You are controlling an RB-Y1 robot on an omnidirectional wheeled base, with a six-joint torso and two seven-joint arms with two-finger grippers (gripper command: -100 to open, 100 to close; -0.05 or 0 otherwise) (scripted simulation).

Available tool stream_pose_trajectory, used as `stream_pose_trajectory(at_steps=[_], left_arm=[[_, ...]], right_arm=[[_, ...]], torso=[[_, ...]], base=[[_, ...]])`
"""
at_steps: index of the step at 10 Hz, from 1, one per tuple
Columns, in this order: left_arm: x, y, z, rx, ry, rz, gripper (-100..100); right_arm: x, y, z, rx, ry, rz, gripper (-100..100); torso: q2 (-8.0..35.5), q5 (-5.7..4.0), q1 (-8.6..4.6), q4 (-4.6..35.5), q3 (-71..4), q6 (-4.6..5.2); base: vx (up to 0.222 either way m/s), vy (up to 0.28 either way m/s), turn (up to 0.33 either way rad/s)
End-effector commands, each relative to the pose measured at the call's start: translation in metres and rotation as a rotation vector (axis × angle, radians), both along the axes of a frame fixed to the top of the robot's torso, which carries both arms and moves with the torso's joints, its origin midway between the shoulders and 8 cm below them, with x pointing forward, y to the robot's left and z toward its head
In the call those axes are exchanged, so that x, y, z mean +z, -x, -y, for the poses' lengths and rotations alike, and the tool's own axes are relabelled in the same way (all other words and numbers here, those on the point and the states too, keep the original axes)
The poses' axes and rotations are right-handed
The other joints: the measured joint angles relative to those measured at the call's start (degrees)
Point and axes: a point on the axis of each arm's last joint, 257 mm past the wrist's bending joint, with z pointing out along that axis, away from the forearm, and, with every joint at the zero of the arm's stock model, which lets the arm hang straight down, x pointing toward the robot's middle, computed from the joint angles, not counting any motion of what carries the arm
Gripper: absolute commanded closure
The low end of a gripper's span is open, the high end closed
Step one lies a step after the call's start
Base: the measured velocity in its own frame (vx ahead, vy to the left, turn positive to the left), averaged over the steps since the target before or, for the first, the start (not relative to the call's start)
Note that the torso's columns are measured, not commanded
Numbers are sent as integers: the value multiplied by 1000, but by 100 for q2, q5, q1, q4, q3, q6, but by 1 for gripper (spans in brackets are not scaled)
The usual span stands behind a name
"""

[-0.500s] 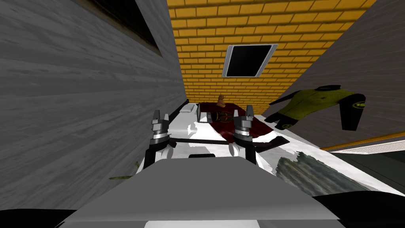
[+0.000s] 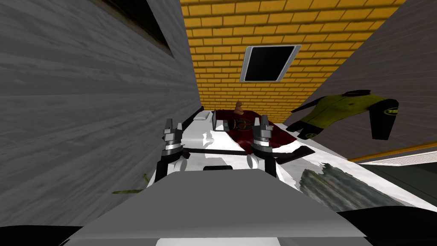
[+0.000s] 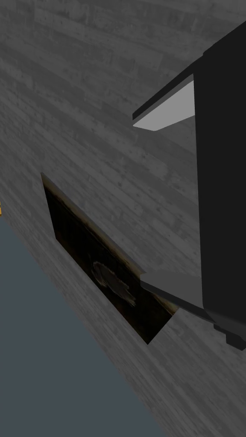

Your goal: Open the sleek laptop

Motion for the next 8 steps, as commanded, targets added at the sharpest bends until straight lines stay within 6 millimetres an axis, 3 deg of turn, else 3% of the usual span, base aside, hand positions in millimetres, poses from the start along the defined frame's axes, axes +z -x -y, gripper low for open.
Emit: stream_pose_trajectory(at_steps=[1, 4, 5, 8], left_arm=[[0, 0, 0, 0, 0, 0, 0], [0, 0, 0, 0, 0, 0, 0], [0, 0, 0, 0, 0, 0, 0], [0, 0, 0, 0, 0, -1, 0]], right_arm=[[0, 0, 0, 0, 0, 0, 0], [0, 0, 0, 0, 0, 0, 0], [-3, -5, -6, 11, 45, -16, -100], [-15, -22, -20, 16, 153, -63, -100]], torso=[[424, 0, 0, 423, -844, 0], [1693, 0, 0, 1692, -3381, 0], [2116, 0, 0, 2114, -4227, 0], [2375, 2, 6, 2375, -4760, 0]], base=[[0, 0, 0], [0, 0, 0], [9, 10, 1], [6, 31, 1]])
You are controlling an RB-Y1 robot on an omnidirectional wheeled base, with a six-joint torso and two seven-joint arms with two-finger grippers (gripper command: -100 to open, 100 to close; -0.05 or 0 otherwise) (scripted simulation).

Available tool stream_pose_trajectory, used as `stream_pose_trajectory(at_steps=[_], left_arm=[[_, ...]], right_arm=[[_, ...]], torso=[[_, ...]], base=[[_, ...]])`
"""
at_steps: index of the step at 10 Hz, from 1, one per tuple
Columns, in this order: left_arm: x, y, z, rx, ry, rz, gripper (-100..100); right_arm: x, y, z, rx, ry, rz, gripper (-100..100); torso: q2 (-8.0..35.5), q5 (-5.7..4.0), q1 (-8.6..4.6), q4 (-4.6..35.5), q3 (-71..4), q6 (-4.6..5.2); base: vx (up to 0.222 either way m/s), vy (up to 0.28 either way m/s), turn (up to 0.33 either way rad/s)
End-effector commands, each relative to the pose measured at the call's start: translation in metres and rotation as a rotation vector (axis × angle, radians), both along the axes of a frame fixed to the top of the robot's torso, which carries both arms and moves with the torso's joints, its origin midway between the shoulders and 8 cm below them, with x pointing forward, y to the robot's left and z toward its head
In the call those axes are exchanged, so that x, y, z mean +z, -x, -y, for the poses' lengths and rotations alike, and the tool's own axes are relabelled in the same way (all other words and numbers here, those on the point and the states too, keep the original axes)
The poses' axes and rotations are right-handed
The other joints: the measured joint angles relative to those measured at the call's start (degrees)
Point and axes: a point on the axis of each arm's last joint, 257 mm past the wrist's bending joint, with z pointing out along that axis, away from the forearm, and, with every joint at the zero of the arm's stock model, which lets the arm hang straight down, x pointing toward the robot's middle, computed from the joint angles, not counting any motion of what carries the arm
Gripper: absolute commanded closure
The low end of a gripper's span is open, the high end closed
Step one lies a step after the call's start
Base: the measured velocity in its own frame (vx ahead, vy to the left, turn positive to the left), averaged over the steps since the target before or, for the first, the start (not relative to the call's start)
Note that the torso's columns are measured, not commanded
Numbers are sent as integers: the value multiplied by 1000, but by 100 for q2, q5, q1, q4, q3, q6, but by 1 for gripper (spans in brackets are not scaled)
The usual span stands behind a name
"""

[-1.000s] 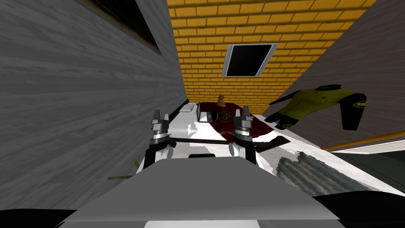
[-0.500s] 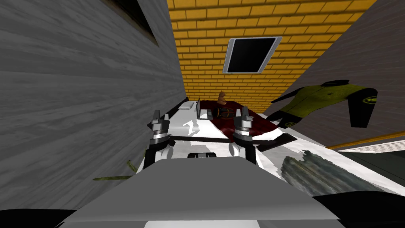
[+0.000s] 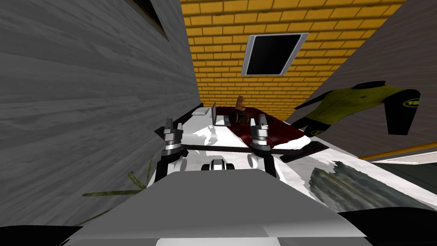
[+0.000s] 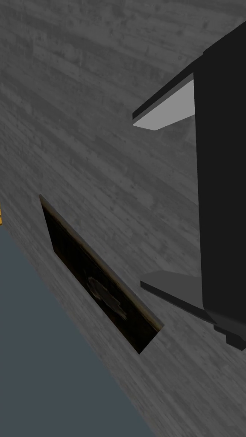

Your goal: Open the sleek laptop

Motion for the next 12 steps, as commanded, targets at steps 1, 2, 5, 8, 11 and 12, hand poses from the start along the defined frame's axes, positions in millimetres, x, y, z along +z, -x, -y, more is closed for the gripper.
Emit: stream_pose_trajectory(at_steps=[1, 2, 5, 8, 11, 12], left_arm=[[0, 0, 0, 0, 0, 0, 0], [0, 0, 0, 0, 0, 0, 0], [0, 0, 0, 0, 0, 0, 0], [0, 0, 0, 0, 0, 0, 0], [0, 0, 0, 0, 0, 0, 0], [0, 0, 0, 0, 0, 0, 0]], right_arm=[[-12, -17, -12, -6, 99, -45, -100], [-17, -25, -16, -15, 137, -63, -100], [-34, -53, -27, -58, 254, -117, -100], [-46, -73, -34, -97, 335, -152, -100], [-64, -104, -43, -161, 461, -207, -100], [-63, -105, -44, -163, 464, -203, -100]], torso=[[5, 0, 0, 5, -4, 0], [7, -1, -2, 7, -5, 0], [4, -1, -2, 6, -7, -1], [13, -4, -15, 9, -2, 1], [7, 1, 3, 7, -5, 1], [10, 2, 6, 8, -3, 0]], base=[[11, 41, 2], [7, 55, 2], [18, 69, 3], [11, 55, 1], [12, 75, 3], [7, 69, 0]])
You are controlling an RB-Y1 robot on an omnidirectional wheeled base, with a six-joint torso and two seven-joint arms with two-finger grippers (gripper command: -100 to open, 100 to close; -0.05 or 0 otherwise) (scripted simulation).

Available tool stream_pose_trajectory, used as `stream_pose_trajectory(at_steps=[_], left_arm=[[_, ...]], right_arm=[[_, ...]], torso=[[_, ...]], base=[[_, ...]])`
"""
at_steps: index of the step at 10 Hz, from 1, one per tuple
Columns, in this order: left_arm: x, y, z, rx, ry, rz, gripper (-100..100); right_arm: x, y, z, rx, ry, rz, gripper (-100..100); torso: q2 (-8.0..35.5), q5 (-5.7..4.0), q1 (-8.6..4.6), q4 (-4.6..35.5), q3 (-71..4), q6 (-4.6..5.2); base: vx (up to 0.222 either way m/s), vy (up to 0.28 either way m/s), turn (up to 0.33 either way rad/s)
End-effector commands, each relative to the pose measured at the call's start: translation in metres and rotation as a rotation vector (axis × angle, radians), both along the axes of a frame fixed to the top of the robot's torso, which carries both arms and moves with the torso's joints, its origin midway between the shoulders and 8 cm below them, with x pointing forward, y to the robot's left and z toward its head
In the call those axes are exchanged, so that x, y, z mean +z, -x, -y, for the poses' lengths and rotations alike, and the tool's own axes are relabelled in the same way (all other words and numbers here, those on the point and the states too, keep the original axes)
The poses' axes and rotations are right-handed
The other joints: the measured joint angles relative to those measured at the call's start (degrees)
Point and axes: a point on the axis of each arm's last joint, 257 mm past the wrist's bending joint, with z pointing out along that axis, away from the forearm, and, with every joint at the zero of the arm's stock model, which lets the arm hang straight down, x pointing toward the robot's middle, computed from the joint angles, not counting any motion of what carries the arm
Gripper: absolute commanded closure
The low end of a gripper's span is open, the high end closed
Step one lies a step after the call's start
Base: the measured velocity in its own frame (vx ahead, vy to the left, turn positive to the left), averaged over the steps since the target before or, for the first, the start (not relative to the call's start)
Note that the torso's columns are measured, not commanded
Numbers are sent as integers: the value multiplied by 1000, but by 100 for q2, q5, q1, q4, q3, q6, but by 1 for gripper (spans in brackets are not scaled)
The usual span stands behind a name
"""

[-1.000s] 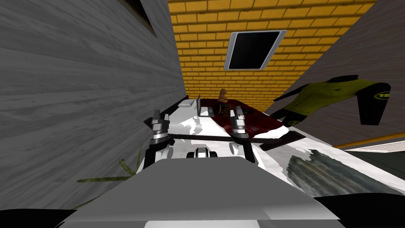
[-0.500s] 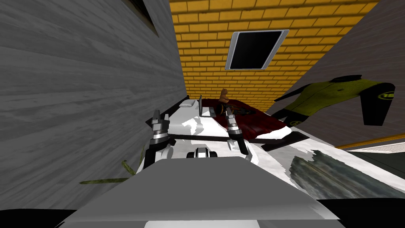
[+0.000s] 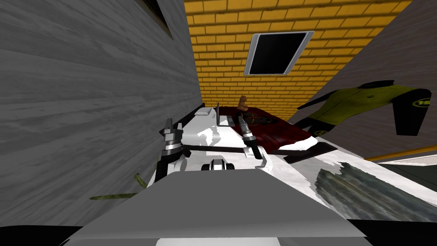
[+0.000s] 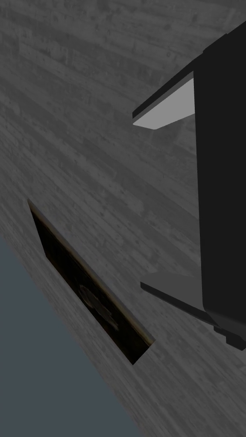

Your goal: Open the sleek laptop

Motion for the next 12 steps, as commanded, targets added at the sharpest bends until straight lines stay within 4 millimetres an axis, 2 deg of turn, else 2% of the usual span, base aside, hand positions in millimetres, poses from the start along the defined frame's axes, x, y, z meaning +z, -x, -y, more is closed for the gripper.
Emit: stream_pose_trajectory(at_steps=[1, 2, 3, 5, 6, 8, 9, 11, 12], left_arm=[[0, 0, 0, 0, 0, 0, 0], [0, 0, 0, 0, 0, 0, 0], [0, 0, 0, 0, 0, 0, 0], [0, 0, 0, 0, 0, 0, 0], [0, 0, 0, 0, 0, 0, 0], [0, 0, 0, 0, 0, 0, 0], [0, 0, 0, 0, 0, 0, 0], [0, 0, 0, 0, 0, 0, 0], [0, 0, 0, 0, 0, 0, 0]], right_arm=[[-9, -22, -7, -41, 82, -26, -100], [-15, -32, -10, -64, 130, -41, -100], [-14, -33, -10, -64, 131, -41, -100], [-27, -56, -16, -110, 231, -74, -100], [-26, -57, -17, -111, 233, -72, -100], [-36, -79, -22, -160, 339, -99, -100], [-38, -80, -22, -160, 340, -105, -100], [-52, -103, -26, -210, 451, -142, -100], [-52, -104, -26, -209, 452, -140, -100]], torso=[[0, -3, -14, 1, 0, 1], [-2, -6, -19, 0, -1, 1], [-6, -4, -13, -2, -3, 0], [-3, -4, -15, -1, -1, 1], [-5, -2, -6, -1, -3, 0], [5, -3, -10, 2, 3, 1], [1, -2, -7, 1, 1, 0], [-5, -4, -14, -1, -3, 0], [-5, -3, -9, -1, -3, 0]], base=[[9, 59, 2], [20, 74, 4], [21, 51, 0], [25, 60, 3], [13, 57, 1], [5, 69, 2], [10, 66, 1], [13, 71, 2], [14, 57, 3]])
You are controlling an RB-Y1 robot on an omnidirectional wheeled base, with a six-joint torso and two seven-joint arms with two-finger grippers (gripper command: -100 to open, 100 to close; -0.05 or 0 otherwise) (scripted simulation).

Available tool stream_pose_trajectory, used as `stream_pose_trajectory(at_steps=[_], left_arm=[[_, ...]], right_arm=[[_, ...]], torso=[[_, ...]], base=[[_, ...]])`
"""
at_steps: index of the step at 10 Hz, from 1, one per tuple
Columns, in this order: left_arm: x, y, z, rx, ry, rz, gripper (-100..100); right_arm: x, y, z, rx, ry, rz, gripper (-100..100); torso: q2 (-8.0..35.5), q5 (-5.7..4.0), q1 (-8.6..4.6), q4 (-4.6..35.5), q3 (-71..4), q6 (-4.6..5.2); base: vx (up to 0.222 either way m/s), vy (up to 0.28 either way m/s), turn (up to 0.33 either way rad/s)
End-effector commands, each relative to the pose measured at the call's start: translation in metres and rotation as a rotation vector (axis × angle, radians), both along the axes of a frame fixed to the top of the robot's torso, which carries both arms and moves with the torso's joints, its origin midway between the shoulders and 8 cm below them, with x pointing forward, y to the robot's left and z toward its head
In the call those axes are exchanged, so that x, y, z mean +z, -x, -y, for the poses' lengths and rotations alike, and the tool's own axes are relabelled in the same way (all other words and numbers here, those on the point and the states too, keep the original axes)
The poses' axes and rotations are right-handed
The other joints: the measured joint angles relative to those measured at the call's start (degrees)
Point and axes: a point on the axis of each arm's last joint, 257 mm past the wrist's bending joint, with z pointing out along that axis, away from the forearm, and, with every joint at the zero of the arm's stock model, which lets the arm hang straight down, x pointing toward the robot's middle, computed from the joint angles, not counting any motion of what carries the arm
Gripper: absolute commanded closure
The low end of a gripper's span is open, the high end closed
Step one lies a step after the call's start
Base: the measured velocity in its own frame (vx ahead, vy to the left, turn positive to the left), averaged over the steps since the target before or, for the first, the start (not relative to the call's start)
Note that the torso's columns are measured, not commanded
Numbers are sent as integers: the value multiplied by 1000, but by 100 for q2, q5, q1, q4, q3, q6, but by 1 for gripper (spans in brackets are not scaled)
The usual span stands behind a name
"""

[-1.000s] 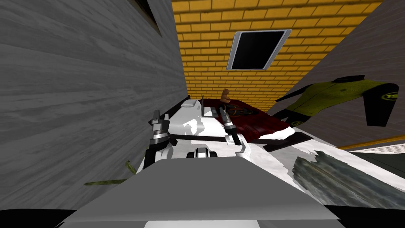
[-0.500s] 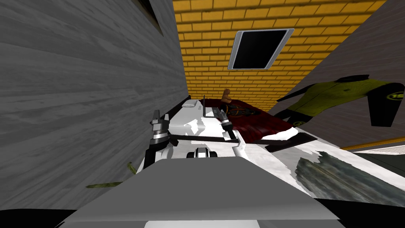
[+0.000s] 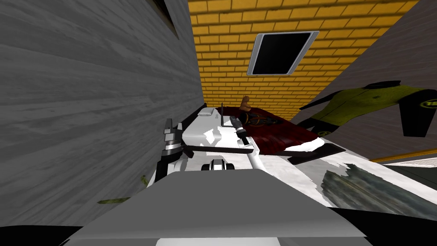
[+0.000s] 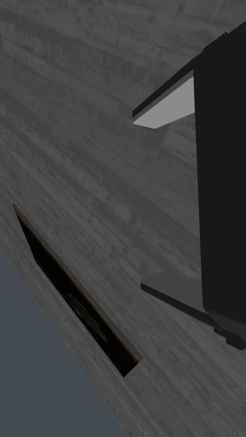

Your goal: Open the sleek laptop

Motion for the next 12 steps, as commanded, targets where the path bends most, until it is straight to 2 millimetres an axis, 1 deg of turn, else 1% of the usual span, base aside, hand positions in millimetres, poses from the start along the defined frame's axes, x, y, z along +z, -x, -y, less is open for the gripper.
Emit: stream_pose_trajectory(at_steps=[1, 2, 3, 5, 7, 8, 11, 12], left_arm=[[0, 0, 0, 0, 0, 0, 0], [0, 0, 0, 0, 0, 0, 0], [0, 0, 0, 0, 0, 0, 0], [0, 0, 0, 0, 0, 0, 0], [0, 0, 0, 0, 0, 0, 0], [0, 0, 0, 0, 0, 0, 0], [0, 0, 0, 0, 0, 0, 0], [0, 0, 0, 0, 0, 0, 0]], right_arm=[[-9, -18, -4, -42, 94, -31, -100], [-16, -29, -5, -67, 150, -50, -100], [-15, -30, -5, -67, 151, -51, -100], [-27, -52, -8, -114, 264, -87, -100], [-34, -72, -10, -160, 374, -113, -100], [-41, -73, -9, -160, 378, -128, -100], [-52, -99, -8, -226, 543, -170, -100], [-55, -101, -7, -226, 546, -178, -100]], torso=[[3, -1, -7, 1, 2, 2], [4, -2, -7, 1, 3, 1], [3, 0, 0, 1, 2, 0], [3, -1, -3, 1, 2, 0], [2, 0, -1, 1, 2, 1], [-1, 1, 6, 0, 0, 1], [7, -2, -8, 3, 4, 1], [2, -1, -6, 1, 2, 1]], base=[[14, 55, 1], [14, 71, 1], [15, 62, 1], [13, 70, 2], [23, 87, 3], [26, 88, 0], [15, 69, 0], [18, 34, -2]])
